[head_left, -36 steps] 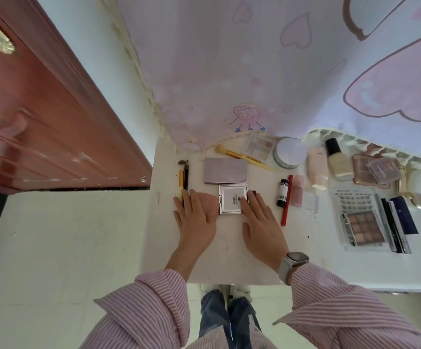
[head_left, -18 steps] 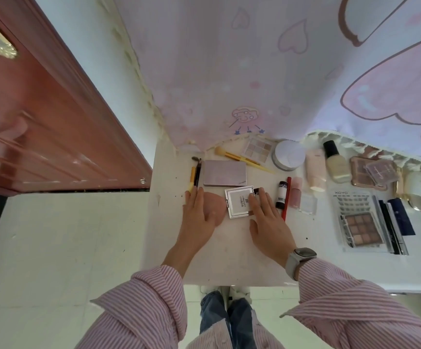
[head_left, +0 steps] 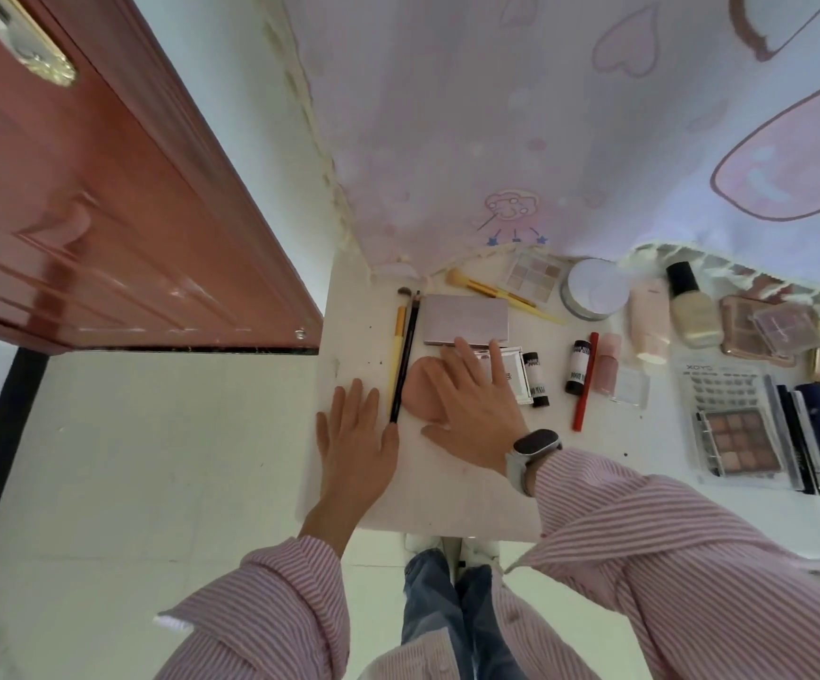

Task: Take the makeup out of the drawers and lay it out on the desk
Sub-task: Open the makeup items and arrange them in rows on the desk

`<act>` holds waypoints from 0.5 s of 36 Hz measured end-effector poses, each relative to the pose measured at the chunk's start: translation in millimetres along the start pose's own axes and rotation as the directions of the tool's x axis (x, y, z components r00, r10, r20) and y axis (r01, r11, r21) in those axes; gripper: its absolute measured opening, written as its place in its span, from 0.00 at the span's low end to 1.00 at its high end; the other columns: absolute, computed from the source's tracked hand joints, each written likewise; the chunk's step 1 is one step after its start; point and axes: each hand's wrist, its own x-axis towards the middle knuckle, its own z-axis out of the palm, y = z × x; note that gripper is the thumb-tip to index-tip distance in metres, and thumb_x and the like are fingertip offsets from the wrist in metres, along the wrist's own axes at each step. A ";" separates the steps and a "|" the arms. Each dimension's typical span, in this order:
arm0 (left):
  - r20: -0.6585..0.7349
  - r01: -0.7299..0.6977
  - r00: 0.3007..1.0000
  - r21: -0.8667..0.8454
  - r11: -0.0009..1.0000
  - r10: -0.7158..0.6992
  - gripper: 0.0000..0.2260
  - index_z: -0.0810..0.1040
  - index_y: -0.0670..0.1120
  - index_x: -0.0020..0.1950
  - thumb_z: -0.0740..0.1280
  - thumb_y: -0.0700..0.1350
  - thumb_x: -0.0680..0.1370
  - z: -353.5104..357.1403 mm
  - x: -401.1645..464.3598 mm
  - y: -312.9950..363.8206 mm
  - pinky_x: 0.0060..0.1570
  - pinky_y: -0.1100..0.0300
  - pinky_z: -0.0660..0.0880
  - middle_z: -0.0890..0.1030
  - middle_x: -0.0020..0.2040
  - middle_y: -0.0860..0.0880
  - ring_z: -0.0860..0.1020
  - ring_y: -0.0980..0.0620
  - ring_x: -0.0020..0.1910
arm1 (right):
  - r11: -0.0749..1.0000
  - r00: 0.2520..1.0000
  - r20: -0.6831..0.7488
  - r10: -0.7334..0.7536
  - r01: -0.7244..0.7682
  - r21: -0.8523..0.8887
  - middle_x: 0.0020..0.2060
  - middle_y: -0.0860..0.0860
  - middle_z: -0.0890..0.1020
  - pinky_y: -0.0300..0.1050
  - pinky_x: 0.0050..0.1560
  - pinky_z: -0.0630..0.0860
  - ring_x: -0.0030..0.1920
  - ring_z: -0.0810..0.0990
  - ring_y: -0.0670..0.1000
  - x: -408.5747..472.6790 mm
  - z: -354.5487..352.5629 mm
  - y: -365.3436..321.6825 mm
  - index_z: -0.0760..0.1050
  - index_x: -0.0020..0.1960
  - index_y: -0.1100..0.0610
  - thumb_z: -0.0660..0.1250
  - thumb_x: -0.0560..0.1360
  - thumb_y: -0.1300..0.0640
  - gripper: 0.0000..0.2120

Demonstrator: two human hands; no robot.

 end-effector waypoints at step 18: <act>0.308 0.291 0.951 -0.927 0.238 0.038 0.15 0.78 0.47 0.59 0.58 0.53 0.80 -65.7 -8.7 51.9 0.50 0.58 0.75 0.81 0.56 0.47 0.79 0.51 0.54 | 0.816 0.979 -0.188 0.083 0.041 0.577 0.66 0.50 0.67 0.45 0.64 0.64 0.63 0.64 0.47 -41.3 -65.5 2.5 0.52 0.74 0.50 0.74 0.66 0.45 0.44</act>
